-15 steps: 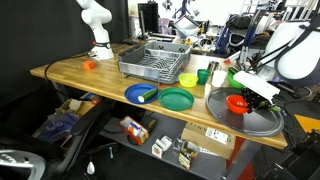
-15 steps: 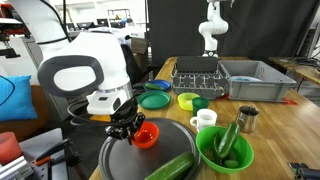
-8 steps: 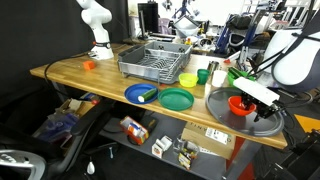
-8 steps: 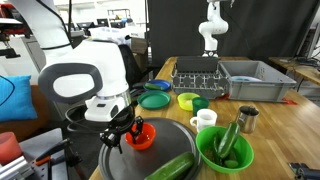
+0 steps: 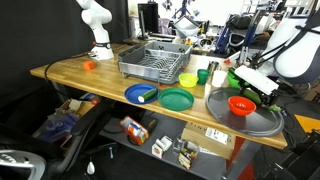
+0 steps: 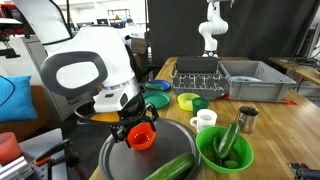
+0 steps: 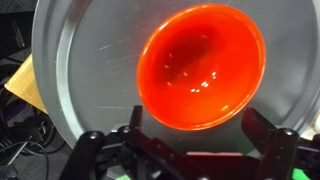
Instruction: Pick the orange bowl and put it on the tray
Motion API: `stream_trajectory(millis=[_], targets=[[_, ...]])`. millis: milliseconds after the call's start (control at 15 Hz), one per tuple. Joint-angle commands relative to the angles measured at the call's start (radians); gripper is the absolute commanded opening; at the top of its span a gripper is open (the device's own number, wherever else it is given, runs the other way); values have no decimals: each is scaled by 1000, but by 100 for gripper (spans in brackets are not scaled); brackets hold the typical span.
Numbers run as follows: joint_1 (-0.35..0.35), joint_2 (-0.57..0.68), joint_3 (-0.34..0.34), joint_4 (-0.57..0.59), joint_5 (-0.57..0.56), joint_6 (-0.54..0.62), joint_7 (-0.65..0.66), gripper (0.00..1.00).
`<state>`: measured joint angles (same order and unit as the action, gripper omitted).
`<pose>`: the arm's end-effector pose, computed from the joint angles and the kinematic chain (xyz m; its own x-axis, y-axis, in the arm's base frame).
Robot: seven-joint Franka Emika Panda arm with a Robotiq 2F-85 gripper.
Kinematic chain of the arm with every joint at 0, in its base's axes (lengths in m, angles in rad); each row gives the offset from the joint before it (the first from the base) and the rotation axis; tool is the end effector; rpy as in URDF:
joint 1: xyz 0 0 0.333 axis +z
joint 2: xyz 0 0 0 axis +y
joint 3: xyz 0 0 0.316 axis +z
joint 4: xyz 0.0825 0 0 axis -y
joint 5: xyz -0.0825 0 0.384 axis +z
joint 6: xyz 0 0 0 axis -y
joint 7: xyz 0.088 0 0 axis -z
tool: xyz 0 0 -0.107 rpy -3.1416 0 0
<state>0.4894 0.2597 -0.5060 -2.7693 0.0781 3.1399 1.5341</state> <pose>0.3906 -0.0292 0.1626 -0.0432 -0.9920 0.1184 -0.9890 0.0257 -0.1457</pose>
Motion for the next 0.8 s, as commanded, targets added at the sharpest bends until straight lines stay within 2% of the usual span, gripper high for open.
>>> stream_trajectory(millis=[0, 67, 200, 267, 400, 467, 733], targets=[[110, -60, -110, -8, -44, 1, -27, 100], [142, -79, -139, -8, -59, 4, -28, 100], [245, -123, -251, -56, -114, 48, -15, 100], [258, -111, -259, -7, -126, 21, -18, 100], [330, -125, -331, -6, -176, 37, -13, 100], [387, -138, -395, -42, -210, 76, -12, 100], [505, -149, -484, -4, -285, 68, -19, 100]])
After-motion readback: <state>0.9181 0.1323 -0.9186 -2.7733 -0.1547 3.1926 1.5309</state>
